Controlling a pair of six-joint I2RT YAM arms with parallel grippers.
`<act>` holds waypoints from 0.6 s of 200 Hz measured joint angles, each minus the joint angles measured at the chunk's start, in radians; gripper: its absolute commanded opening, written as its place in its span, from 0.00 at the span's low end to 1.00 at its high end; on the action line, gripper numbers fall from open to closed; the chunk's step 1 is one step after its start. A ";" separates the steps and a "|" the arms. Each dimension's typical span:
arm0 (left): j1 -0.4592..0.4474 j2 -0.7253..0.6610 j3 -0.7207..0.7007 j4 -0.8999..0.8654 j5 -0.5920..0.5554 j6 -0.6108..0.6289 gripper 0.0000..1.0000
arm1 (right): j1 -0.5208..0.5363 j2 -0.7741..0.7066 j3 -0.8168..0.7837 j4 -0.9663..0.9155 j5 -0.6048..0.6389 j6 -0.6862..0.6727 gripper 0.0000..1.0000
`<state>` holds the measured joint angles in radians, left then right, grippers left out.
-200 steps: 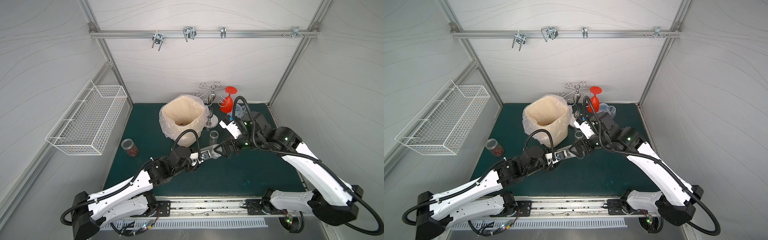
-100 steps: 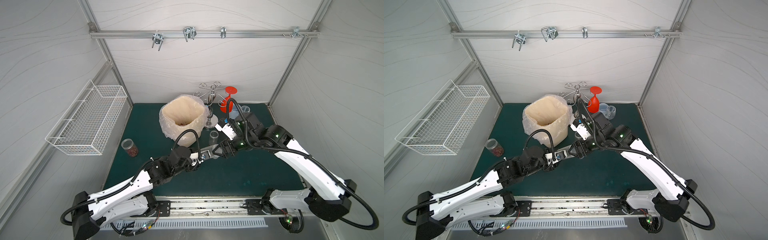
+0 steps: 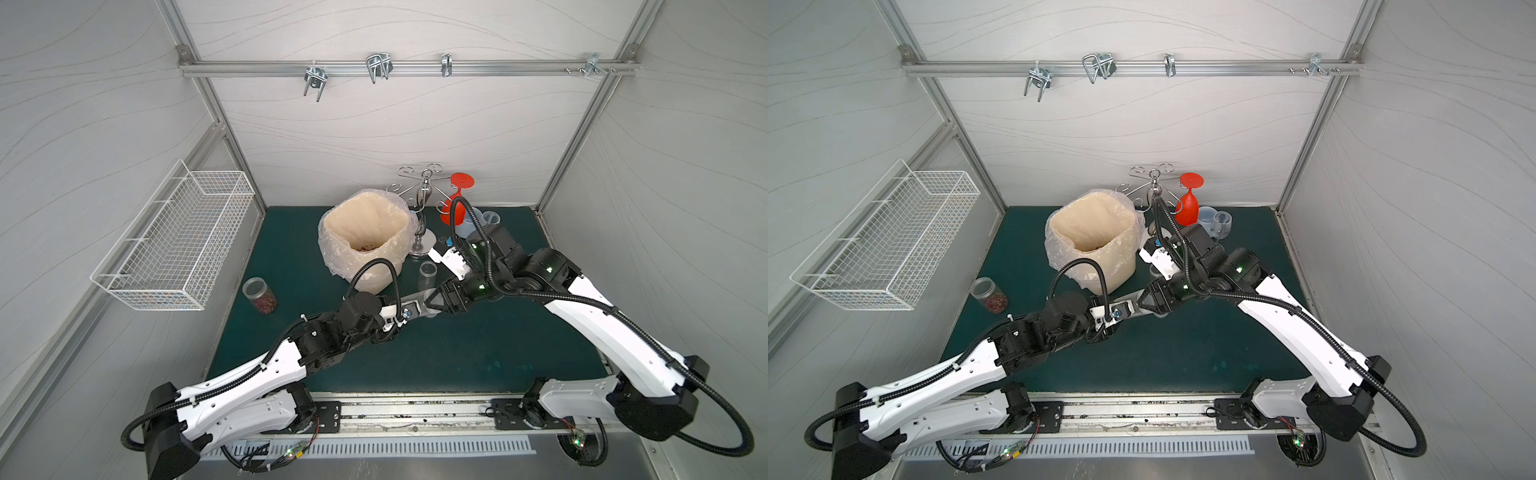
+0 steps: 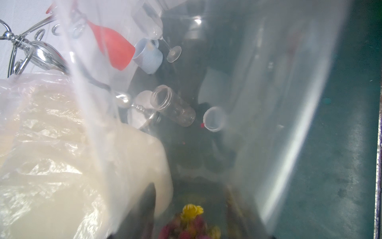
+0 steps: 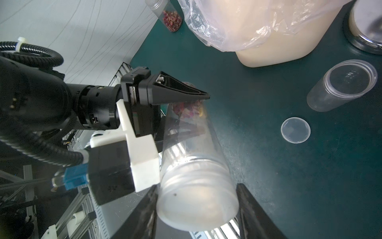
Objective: Empty the moldy dried flower tea in the jars
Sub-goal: Unscrew the lid from the jar.
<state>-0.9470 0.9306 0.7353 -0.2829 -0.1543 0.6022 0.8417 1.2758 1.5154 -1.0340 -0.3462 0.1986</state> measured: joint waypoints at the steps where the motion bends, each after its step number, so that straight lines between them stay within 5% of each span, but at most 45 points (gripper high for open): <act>1: 0.000 0.000 0.000 0.000 0.000 0.000 0.00 | 0.000 0.000 0.000 0.000 0.000 -0.002 0.37; 30: 0.000 0.003 0.000 0.001 0.000 0.000 0.00 | 0.002 0.000 0.000 0.000 0.006 -0.120 0.22; 63: 0.000 0.008 0.000 -0.013 0.001 0.005 0.00 | 0.038 -0.046 -0.065 0.043 0.061 -0.427 0.21; 73: -0.001 0.009 -0.001 -0.019 0.005 0.008 0.00 | 0.062 -0.079 -0.109 0.074 0.098 -0.534 0.27; 120: -0.003 0.010 -0.001 -0.022 0.005 0.011 0.00 | 0.106 -0.134 -0.178 0.162 0.205 -0.857 0.20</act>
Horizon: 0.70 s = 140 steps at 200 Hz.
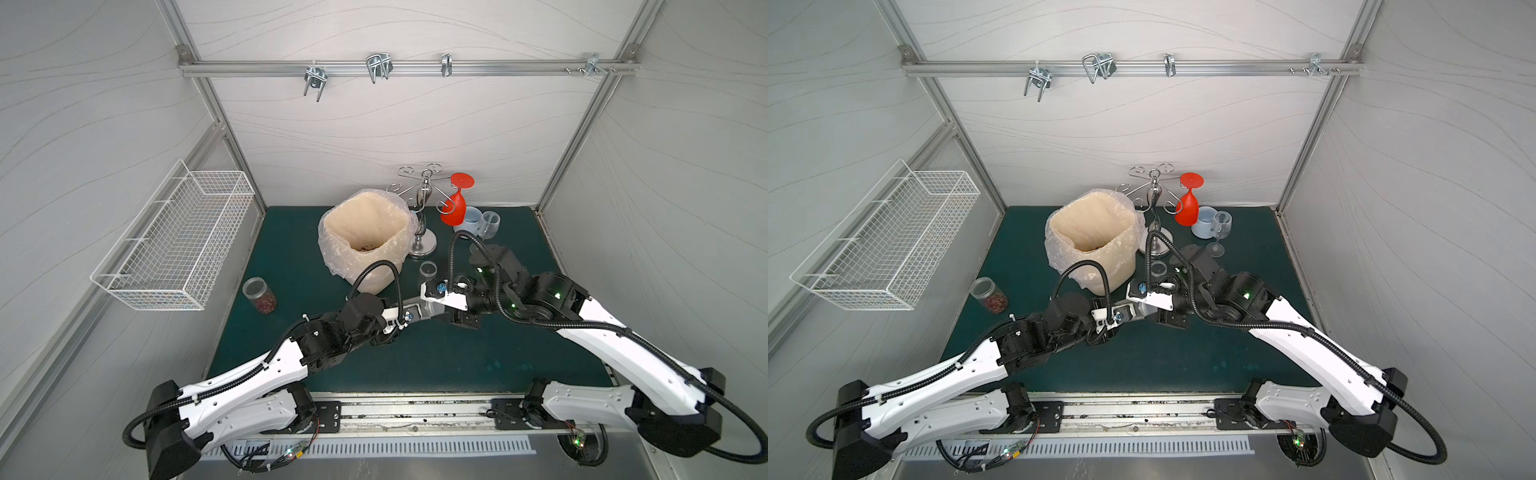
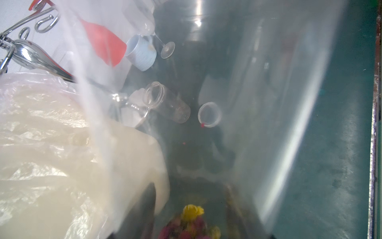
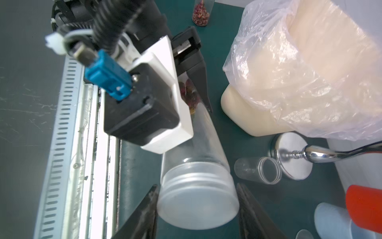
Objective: Empty the moldy dried flower tea in the jars
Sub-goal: Unscrew the lid from the jar.
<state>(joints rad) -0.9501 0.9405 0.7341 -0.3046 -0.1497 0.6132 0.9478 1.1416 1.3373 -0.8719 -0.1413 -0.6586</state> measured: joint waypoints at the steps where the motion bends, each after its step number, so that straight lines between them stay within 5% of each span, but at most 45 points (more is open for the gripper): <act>1: 0.000 0.000 0.000 0.000 0.000 0.000 0.00 | 0.000 0.000 0.000 0.000 0.001 -0.003 0.20; 99: 0.001 0.004 0.000 0.016 -0.007 -0.007 0.00 | -0.002 -0.030 -0.025 0.035 0.003 -0.177 0.18; 140: 0.001 0.004 0.000 0.027 -0.007 -0.011 0.00 | -0.079 -0.053 -0.030 0.034 -0.110 -0.175 0.20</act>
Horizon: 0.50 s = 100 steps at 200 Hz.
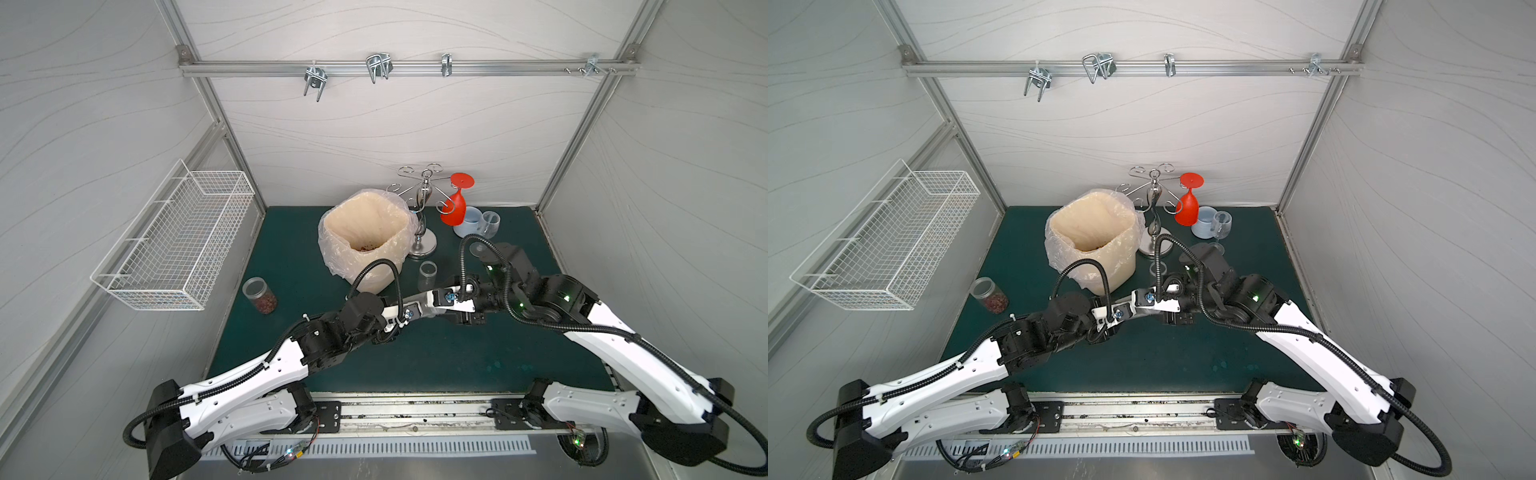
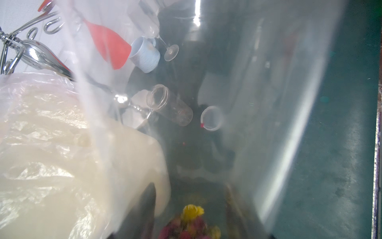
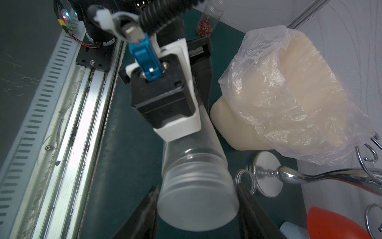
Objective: Empty the moldy dried flower tea in the jars
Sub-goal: Unscrew the lid from the jar.
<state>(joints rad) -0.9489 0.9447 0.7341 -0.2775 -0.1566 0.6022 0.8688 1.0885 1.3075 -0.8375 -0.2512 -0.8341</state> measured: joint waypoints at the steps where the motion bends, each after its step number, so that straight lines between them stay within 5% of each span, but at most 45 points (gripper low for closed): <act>1: 0.000 0.000 0.000 0.000 0.000 0.000 0.00 | -0.002 0.000 0.000 0.000 -0.003 0.000 0.20; 47: 0.000 0.000 0.000 -0.001 0.000 -0.003 0.00 | -0.096 -0.016 -0.015 0.011 -0.180 0.040 0.21; 100: 0.000 -0.001 0.000 0.000 -0.006 -0.004 0.00 | -0.157 -0.037 -0.035 0.039 -0.204 0.167 0.24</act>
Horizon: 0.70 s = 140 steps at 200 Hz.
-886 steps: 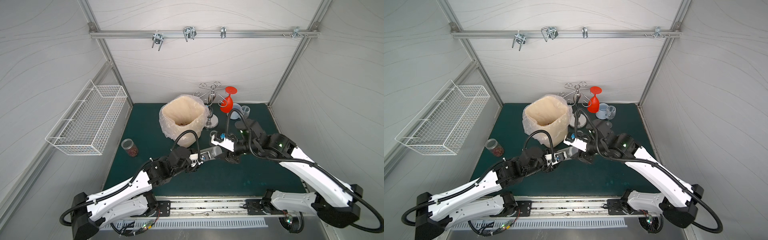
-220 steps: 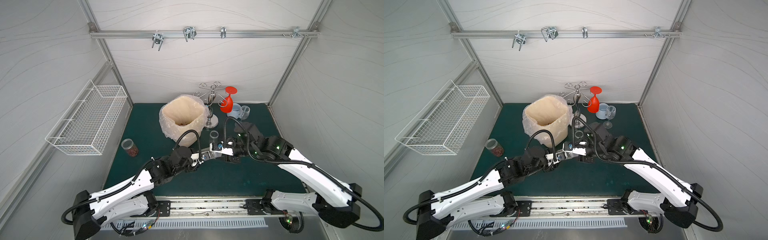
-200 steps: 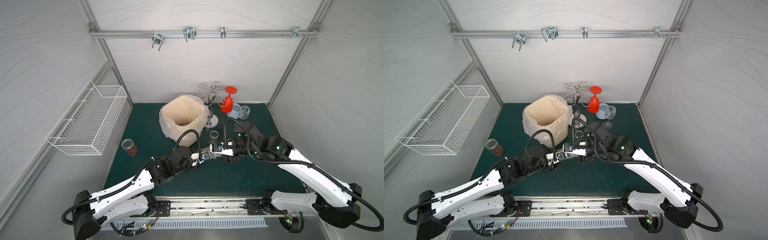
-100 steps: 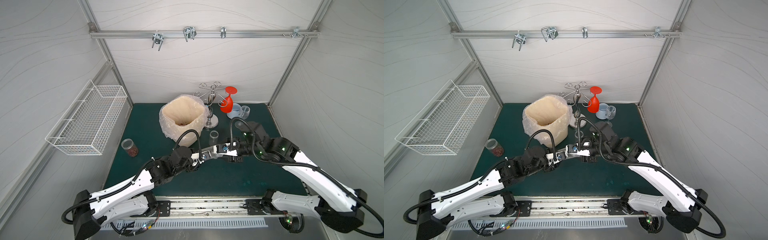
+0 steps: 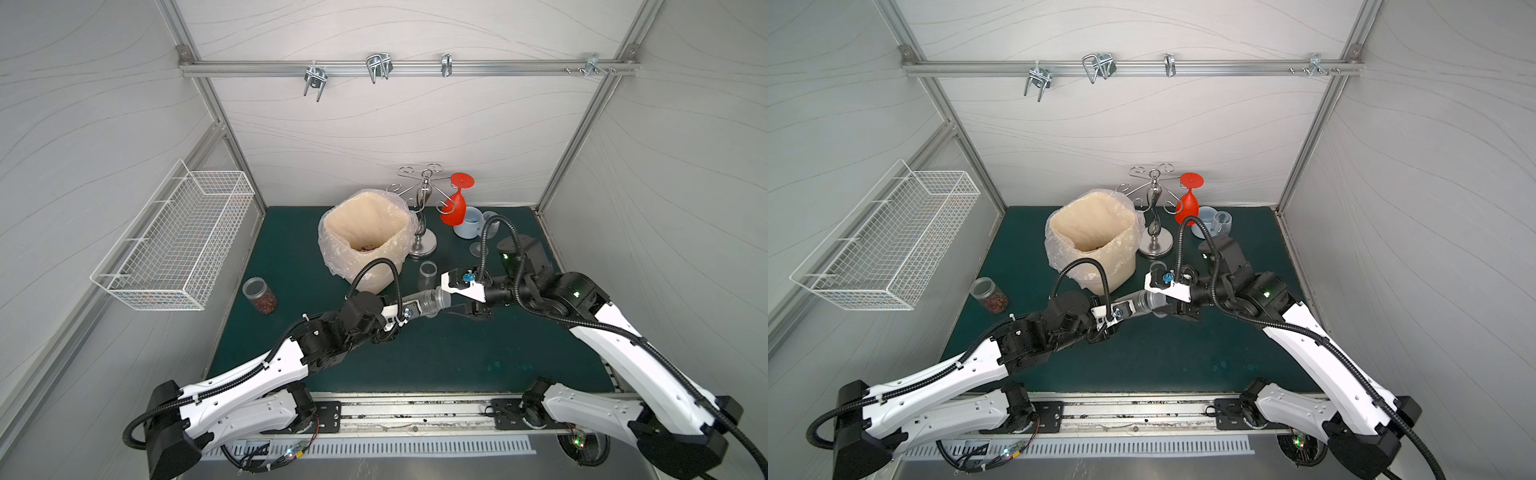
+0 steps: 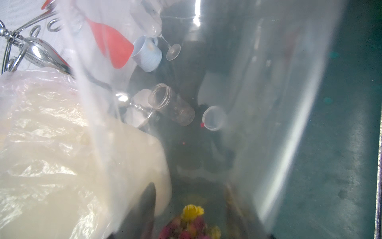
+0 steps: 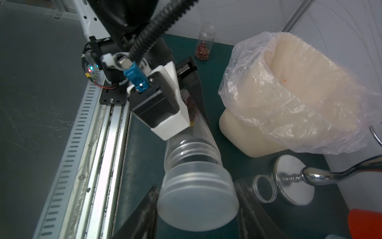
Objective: Empty the moldy dried flower tea in the jars
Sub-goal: Unscrew the lid from the jar, then place the lid at the center of the board.
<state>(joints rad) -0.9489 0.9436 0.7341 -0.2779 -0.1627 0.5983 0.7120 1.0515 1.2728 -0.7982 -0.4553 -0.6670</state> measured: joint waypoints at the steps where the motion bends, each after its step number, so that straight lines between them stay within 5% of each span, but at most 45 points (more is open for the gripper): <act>1: 0.000 0.000 0.000 0.000 -0.001 0.000 0.00 | -0.002 0.000 0.000 0.000 0.001 0.002 0.24; 86: 0.000 -0.057 -0.002 0.054 -0.010 -0.008 0.00 | -0.271 0.076 -0.034 0.026 0.169 0.549 0.28; 140: 0.000 -0.064 -0.004 0.054 -0.010 -0.008 0.00 | -0.300 0.244 -0.115 0.012 0.222 0.742 0.31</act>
<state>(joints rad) -0.9489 0.8799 0.7303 -0.2241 -0.1730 0.5900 0.4118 1.2953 1.1580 -0.7864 -0.2329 0.0753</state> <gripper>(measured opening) 0.509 0.553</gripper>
